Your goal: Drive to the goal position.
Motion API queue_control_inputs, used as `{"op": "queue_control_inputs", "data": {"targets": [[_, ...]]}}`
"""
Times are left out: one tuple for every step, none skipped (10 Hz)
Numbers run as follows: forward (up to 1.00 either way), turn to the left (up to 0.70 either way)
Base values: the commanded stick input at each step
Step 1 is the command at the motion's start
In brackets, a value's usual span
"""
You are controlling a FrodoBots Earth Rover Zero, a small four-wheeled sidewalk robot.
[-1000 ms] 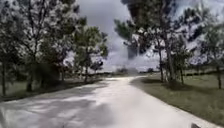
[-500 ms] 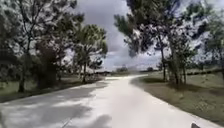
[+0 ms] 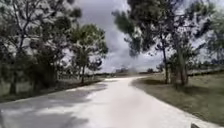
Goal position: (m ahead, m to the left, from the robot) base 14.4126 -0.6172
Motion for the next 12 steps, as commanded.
{"op": "queue_control_inputs", "data": {"targets": [[0.69,0.01],[0.69,0.01],[0.69,0.01],[0.69,0.01],[0.69,0.01],[0.69,0.01],[0.69,0.01],[0.69,0.01],[0.69,0.01],[0.69,0.01],[0.69,0.01],[0.69,0.01]]}}
